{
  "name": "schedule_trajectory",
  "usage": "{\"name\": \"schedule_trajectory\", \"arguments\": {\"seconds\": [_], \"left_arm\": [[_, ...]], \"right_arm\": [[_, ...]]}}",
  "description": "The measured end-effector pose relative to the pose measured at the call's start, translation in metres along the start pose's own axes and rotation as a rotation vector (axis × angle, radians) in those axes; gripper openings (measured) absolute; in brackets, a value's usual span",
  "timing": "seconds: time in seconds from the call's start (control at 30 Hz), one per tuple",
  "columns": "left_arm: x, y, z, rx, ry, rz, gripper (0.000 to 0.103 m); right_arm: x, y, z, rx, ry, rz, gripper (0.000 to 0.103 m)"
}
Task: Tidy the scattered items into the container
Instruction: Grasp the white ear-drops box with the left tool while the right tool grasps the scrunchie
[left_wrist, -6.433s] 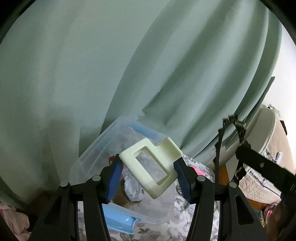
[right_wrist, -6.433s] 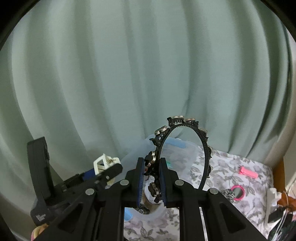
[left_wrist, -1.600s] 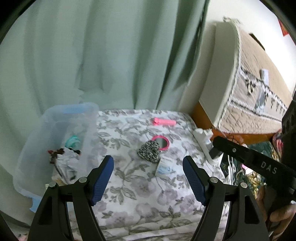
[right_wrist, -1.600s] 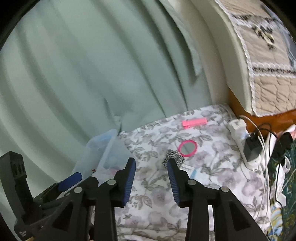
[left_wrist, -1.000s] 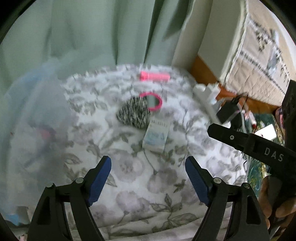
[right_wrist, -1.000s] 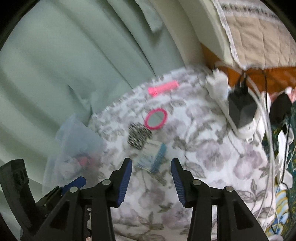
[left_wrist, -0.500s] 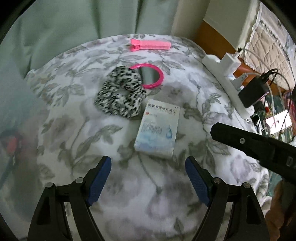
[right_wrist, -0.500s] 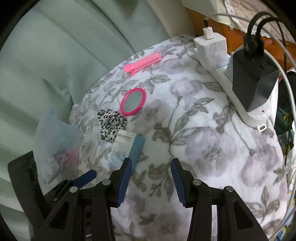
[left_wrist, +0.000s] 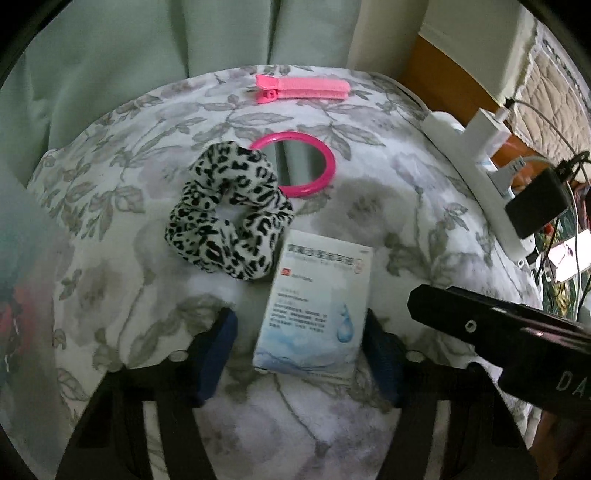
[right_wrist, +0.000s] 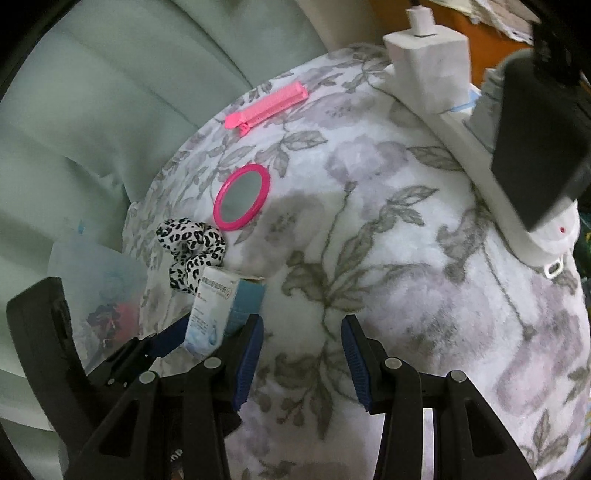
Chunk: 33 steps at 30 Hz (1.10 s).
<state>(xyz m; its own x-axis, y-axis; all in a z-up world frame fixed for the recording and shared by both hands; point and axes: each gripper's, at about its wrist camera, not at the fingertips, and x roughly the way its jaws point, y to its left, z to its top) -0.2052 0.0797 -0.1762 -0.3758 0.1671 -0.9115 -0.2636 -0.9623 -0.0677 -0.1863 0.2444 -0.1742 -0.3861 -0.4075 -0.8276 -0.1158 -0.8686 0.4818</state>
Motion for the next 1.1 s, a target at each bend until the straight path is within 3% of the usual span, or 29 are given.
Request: {"name": "schedule_trajectory", "arguments": {"seconds": [0.07,0.4,1.1], "left_arm": [[-0.001,0.004,0.000,-0.015,-0.004,-0.006,0.054],[-0.012,0.021,-0.015,-0.076,-0.001,-0.043,0.053],[-0.025,0.104,-0.044,-0.278,-0.004,0.015,0.053]], "right_arm": [[0.002,0.002,0.001,-0.006,0.001,-0.002,0.049],[0.007,0.016,0.004,-0.041,0.009,-0.015,0.049],[0.055,0.124,0.012,-0.285,0.072,0.084,0.053]]}}
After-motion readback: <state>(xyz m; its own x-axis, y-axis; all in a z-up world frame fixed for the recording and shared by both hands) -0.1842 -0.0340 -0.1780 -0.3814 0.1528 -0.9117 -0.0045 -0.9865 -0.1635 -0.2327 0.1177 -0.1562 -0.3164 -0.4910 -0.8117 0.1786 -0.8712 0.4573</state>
